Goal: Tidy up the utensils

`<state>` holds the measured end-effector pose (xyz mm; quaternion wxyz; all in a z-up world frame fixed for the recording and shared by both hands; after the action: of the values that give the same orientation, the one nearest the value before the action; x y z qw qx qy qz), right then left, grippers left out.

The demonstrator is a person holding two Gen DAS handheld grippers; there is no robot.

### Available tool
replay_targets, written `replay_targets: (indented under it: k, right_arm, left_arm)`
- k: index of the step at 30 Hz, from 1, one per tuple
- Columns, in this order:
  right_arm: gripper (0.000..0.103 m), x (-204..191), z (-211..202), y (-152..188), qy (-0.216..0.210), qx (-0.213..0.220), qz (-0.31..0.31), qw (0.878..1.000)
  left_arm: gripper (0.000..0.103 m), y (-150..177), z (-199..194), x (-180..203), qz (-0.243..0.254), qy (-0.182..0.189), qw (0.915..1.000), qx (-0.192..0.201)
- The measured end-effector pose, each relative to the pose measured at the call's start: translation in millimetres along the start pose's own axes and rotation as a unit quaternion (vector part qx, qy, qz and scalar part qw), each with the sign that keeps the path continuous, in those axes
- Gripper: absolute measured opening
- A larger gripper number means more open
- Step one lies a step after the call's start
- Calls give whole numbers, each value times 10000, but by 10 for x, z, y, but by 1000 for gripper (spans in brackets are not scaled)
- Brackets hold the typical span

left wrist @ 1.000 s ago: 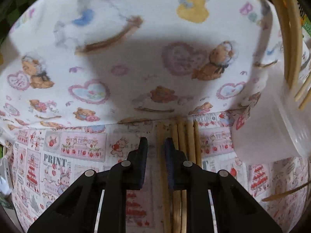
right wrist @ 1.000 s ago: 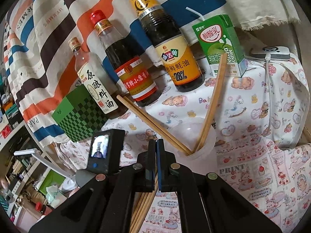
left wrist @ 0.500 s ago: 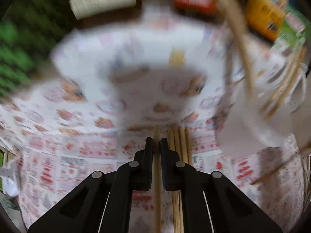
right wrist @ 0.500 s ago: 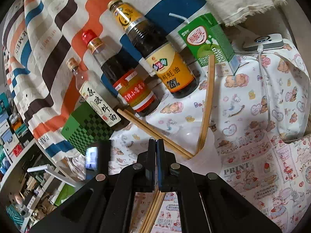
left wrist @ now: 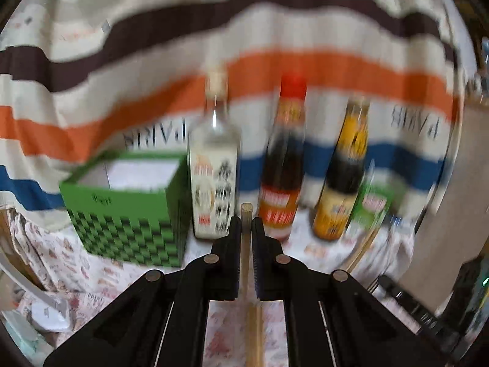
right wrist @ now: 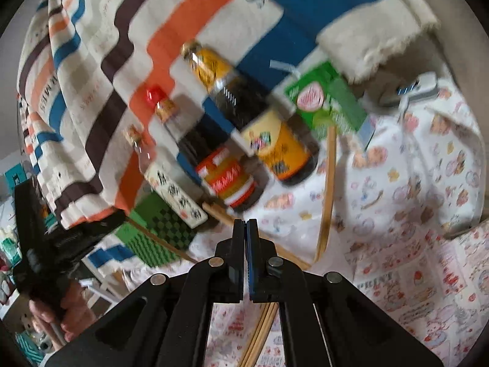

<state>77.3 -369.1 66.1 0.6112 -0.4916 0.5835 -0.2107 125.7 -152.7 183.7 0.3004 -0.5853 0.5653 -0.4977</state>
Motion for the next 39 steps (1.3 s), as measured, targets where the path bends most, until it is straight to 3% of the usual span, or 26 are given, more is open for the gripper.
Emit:
replay_targets:
  k: [2,6,8,15,23,29,39]
  right_arm:
    - [2,89,-43,-59,-45,143,253,9996]
    - [2,247,-77,-238,-193,518,744,9957]
    - [2,317,-62,-319,99,661,631,9958]
    - [2,510,149,-241,336,496,577,9965]
    - [2,594,390,28,573,62,441,9974]
    - [2,661,497,158,692,-187,448,9964]
    - [2,731,565,219,824,-331,356,9954]
  left_arm:
    - [6,-66,-110,89,-91,154,9997,190]
    - [6,-98,-123,311,-203,548,9981,181]
    - [6,-69,-55,456,-150,722,9973,15]
    - [6,199,335,598,-459,965,9937,-326]
    - [6,545,714,506,-361,674,9949,-651]
    - [6,833,968,333,-698,624,9906,-993]
    - [8,867,1080,287,-381,286,9957,-795]
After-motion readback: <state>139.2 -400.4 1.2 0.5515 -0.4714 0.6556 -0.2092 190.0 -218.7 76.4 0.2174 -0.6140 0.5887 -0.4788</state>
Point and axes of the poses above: each gripper's, at about its wrist camera, not at the fingertips, and z roughly the way its jaws point, x to its right, y to its underside, the point moved 9 cm from there along z, roughly the way its jaws point, and after that the axes turned 9 degrees about -z, right-handed, at the moved point
